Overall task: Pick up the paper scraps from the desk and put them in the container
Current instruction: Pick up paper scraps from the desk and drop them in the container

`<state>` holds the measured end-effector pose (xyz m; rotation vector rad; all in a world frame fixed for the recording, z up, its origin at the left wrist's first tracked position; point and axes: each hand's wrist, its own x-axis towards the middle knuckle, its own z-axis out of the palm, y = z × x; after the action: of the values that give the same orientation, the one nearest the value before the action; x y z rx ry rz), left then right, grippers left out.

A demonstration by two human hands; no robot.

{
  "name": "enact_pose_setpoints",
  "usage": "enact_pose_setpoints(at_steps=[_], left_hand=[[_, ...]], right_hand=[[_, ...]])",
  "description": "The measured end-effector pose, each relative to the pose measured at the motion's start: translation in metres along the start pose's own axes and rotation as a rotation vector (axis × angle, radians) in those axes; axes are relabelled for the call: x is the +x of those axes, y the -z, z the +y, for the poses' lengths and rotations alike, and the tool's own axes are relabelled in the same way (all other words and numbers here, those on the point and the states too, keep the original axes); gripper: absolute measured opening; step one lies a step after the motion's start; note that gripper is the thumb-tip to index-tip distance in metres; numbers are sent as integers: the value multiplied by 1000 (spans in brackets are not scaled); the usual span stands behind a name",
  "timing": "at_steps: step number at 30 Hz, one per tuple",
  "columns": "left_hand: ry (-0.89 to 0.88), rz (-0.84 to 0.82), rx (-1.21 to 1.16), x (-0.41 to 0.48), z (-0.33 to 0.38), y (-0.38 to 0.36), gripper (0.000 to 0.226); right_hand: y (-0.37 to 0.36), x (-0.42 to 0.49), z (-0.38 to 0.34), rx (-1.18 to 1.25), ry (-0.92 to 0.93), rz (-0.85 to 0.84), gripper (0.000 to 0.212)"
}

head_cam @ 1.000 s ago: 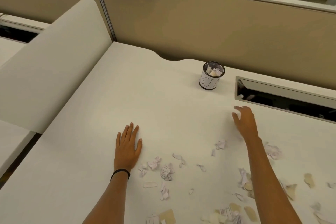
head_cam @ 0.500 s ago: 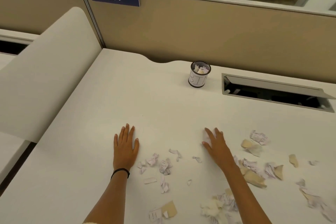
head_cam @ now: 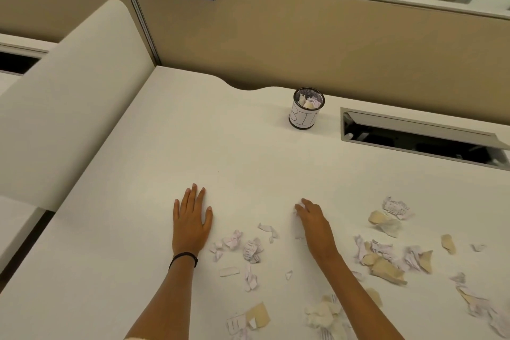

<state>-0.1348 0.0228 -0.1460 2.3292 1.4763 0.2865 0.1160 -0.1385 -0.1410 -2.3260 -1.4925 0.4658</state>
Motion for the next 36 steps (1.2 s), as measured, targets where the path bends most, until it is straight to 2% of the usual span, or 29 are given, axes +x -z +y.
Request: enact_pose_setpoints(at_steps=[2,4,7,11,15,17,18,20,24,26,29,32,36], left_hand=[[0,3,-3,0,0,0,68],[3,5,-4,1,-1,-1,67],[4,2,-6,0,-3,-2,66],[14,4,-19,2,-5,-3,66],[31,29,-26,5,-4,-3,66],[33,26,-18,5,-4,-3,65],[33,24,-12,5,-3,-2,66],[32,24,-6,5,-3,-2,66],[33,14,-1,5,-3,-2,66],[34,14,-9,4,-4,-2,66],[36,12,-16,4,-4,-2,66],[35,13,-15,5,-4,-2,65],[33,14,-3,5,-4,-3,66]], right_hand=[[1,6,-3,-34,26,38,32],[6,15,-4,16,-23,28,23],[21,34,-1,137,-125,17,12],[49,73,3,313,-213,116,9],[86,117,-4,657,-381,289,19],[105,142,-8,906,-458,330,15],[115,155,-10,1029,-474,334,10],[133,180,-17,1216,-470,371,16],[152,218,-30,1562,-488,396,7],[156,230,-36,1580,-533,377,7],[163,238,-44,1389,-594,336,18],[167,237,-45,1149,-568,298,4],[171,221,-47,1207,-519,327,13]])
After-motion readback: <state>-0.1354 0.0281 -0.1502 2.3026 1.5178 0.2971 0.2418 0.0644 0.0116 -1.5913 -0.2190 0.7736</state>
